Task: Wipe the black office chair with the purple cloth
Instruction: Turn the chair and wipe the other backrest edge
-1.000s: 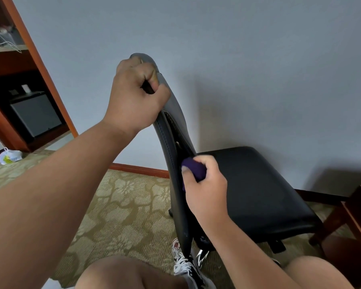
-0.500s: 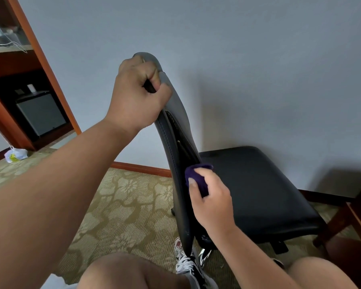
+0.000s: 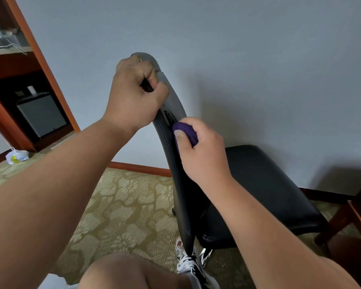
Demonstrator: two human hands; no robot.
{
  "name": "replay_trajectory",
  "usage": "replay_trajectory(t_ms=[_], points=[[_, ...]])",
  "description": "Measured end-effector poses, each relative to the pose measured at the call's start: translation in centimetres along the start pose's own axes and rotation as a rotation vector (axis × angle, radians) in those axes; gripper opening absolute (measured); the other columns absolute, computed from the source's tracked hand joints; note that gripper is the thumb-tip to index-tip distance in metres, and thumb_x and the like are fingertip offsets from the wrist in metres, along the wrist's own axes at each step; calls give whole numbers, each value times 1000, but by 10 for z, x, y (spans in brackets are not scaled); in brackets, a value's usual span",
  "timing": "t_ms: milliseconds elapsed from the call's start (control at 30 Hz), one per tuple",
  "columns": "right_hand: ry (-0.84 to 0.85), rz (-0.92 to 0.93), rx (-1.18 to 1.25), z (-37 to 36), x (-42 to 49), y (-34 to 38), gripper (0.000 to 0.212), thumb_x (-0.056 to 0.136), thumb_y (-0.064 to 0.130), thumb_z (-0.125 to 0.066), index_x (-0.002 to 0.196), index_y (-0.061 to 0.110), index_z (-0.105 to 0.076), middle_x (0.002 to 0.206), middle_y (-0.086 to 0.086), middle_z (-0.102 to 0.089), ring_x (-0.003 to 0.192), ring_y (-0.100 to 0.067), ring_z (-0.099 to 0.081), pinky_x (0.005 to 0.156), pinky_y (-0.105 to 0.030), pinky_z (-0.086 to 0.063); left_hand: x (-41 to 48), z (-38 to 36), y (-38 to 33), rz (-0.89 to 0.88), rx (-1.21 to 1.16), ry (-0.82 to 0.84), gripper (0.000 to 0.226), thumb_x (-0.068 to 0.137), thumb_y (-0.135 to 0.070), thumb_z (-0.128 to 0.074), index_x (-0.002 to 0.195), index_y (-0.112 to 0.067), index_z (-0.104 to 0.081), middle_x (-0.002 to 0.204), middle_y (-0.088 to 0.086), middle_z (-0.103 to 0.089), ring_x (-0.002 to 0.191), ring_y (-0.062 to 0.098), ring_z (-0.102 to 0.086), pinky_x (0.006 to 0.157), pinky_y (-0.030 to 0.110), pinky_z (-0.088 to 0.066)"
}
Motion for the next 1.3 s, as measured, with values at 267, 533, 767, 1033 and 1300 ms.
replay_trajectory(t_ms=[267, 533, 767, 1033, 1300], points=[[32, -105, -111, -1, -40, -32, 20, 95, 32, -60, 114, 33, -64, 104, 16, -66, 94, -10, -63, 81, -41, -57, -2, 1, 0, -19, -15, -27, 19, 79, -12, -59, 64, -3, -53, 74, -7, -45, 90, 15, -46, 73, 12, -36], [18, -266, 20, -2, -56, -44, 18, 95, 30, -64, 112, 31, -67, 100, 16, -68, 93, -7, -64, 83, -37, -58, -2, 0, -3, -6, -9, -25, 21, 81, -13, -58, 64, -3, -52, 74, -6, -45, 90, 15, -46, 71, 10, -35], [-47, -207, 160, 2, 3, 3, 11, 93, 26, -65, 102, 26, -72, 91, 14, -69, 88, -8, -63, 84, -33, -55, -2, 0, -3, 2, -1, -29, 20, 81, -12, -58, 64, -1, -52, 78, 4, -48, 91, 17, -46, 72, 16, -37], [32, -157, -112, 3, -39, -42, 15, 91, 41, -60, 104, 35, -59, 90, 16, -67, 84, -12, -66, 73, -41, -57, -2, 0, 1, -19, -35, -40, 20, 80, -13, -58, 64, -4, -51, 73, -14, -43, 91, 15, -46, 74, 14, -36], [54, -301, -263, 12, -70, -77, 9, 93, 37, -62, 101, 32, -60, 83, 15, -65, 80, -10, -64, 72, -37, -56, -1, 0, 0, 0, -30, -29, 20, 81, -15, -57, 63, -7, -50, 73, -11, -44, 92, 15, -46, 74, 12, -36]])
Point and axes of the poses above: each hand's wrist, its own x-axis towards the middle knuckle, its own z-axis out of the back of the hand, y = z × x, the point moved 5 cm from there along x, towards the middle knuckle
